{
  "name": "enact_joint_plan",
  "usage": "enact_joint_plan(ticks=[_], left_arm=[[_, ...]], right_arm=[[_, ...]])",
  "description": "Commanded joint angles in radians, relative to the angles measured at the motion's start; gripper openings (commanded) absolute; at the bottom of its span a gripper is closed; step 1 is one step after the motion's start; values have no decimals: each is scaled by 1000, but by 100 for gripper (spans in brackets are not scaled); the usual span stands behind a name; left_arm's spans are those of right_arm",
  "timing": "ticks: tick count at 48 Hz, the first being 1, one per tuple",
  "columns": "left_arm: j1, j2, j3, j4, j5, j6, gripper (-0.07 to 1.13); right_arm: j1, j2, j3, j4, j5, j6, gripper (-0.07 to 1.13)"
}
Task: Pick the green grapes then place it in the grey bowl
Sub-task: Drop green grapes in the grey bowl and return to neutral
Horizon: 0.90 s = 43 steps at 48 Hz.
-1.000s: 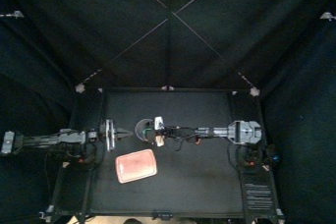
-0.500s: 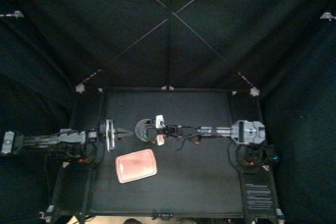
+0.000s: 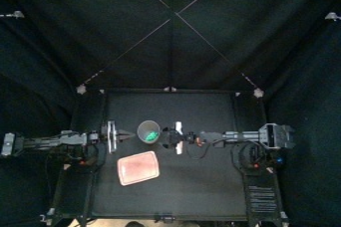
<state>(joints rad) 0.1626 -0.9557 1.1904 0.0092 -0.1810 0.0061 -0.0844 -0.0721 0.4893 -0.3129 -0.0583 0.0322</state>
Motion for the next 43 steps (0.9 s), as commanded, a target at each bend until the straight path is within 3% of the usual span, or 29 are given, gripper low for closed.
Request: enact_joint_plan(ticks=[1,7,14,43], left_arm=[[-2,5,-20,20,-9,2,39],[-2,5,-20,46,-11,0,39],[-2,5,-18,58,-9,0,40],[-2,5,-15,54,-26,0,59]], right_arm=[[23,-92,55,75,-54,6,93],[41,-155,135,166,-137,3,93],[41,-213,222,204,-236,3,93],[31,-241,282,212,-310,3,93]])
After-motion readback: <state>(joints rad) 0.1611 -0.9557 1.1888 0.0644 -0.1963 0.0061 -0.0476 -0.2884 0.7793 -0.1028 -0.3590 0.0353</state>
